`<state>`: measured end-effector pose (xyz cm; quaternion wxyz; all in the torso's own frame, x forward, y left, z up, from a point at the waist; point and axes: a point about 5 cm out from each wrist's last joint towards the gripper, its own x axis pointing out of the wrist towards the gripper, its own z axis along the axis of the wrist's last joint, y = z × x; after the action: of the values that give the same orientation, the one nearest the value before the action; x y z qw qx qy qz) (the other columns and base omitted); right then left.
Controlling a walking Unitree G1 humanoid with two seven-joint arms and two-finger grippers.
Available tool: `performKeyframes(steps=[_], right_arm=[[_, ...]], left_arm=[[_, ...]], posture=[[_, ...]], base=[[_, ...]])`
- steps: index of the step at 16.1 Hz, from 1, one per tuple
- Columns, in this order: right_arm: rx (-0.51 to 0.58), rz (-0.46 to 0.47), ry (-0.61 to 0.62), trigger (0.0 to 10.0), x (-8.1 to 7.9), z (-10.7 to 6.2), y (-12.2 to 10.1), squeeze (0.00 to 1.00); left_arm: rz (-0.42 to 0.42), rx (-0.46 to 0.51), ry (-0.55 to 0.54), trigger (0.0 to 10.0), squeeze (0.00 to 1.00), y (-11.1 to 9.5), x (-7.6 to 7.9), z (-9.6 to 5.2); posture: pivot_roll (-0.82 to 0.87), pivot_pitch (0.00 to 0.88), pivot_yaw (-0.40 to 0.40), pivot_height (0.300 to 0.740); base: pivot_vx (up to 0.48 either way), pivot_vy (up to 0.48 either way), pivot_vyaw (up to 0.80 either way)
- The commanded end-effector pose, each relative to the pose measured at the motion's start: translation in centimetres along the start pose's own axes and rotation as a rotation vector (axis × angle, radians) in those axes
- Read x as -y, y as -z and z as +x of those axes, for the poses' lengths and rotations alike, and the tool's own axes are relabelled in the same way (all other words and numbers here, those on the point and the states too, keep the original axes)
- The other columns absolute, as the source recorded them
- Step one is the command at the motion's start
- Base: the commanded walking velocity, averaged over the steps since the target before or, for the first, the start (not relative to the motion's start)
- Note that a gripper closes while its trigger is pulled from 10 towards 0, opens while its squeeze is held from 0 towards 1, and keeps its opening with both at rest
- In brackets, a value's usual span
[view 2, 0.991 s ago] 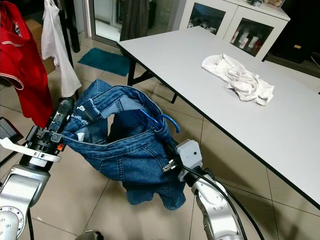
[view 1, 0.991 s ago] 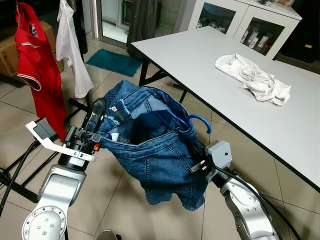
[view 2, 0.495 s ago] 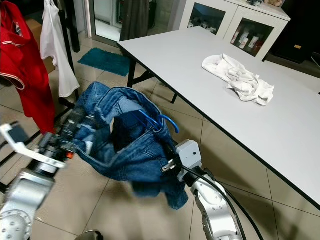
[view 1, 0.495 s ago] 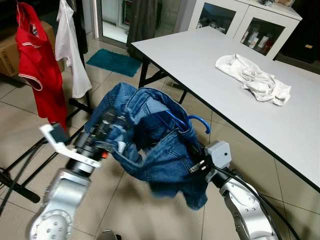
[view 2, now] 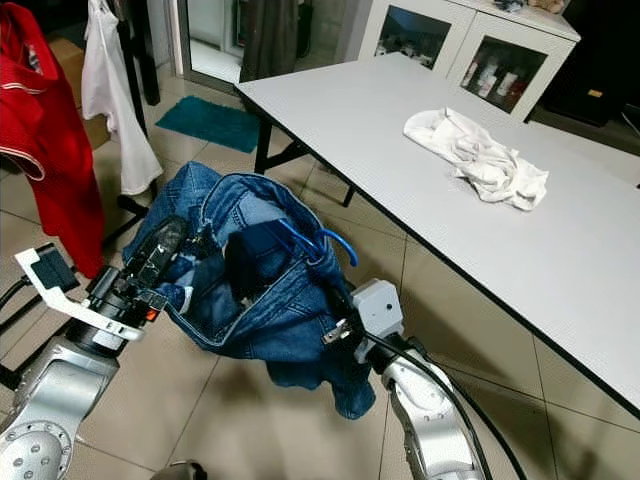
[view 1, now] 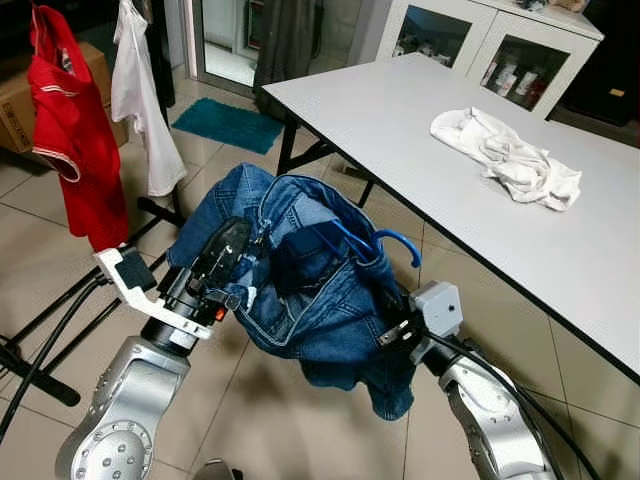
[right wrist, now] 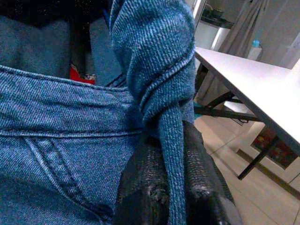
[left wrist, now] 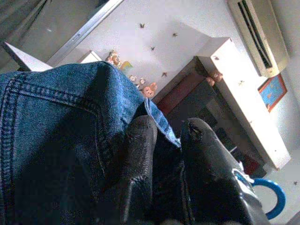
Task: Hang hanger
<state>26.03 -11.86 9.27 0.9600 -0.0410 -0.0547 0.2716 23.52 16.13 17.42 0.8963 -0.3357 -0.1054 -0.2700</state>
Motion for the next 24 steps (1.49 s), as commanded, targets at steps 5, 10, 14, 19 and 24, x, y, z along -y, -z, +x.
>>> performKeyframes(steps=[5, 10, 14, 19, 24], right_arm=[[0.004, -0.004, 0.029, 0.0, 0.4, -0.4, 0.1, 0.0], [0.002, -0.005, 0.025, 0.0, 0.4, -0.4, 0.1, 0.0], [-0.001, -0.005, 0.03, 0.0, 0.5, -0.5, 0.2, 0.0], [-0.001, -0.003, 0.028, 0.0, 0.3, -0.4, 0.2, 0.0], [-0.002, -0.002, 0.029, 0.0, 0.4, -0.4, 0.3, 0.0]], left_arm=[[0.501, -0.206, 0.084, 10.0, 1.0, 0.7, 0.4, 0.4], [1.003, -0.233, 0.144, 10.0, 0.0, -1.0, 0.0, 2.0], [0.875, -0.048, 0.182, 10.0, 0.0, -2.4, 1.6, 2.5], [0.429, 0.127, 0.138, 10.0, 0.0, -4.5, 1.7, 2.3], [-0.047, 0.176, 0.152, 10.0, 0.0, -5.4, 0.8, 0.9]], posture=[[0.15, 0.096, -0.13, 0.74], [0.15, 0.098, -0.13, 0.74], [0.14, 0.097, -0.129, 0.74], [0.15, 0.098, -0.129, 0.74], [0.15, 0.097, -0.13, 0.74]], base=[[0.0, 0.0, 0.0], [0.0, 0.0, 0.0], [0.0, 0.0, 0.0], [0.0, 0.0, 0.0], [0.0, 0.0, 0.0]])
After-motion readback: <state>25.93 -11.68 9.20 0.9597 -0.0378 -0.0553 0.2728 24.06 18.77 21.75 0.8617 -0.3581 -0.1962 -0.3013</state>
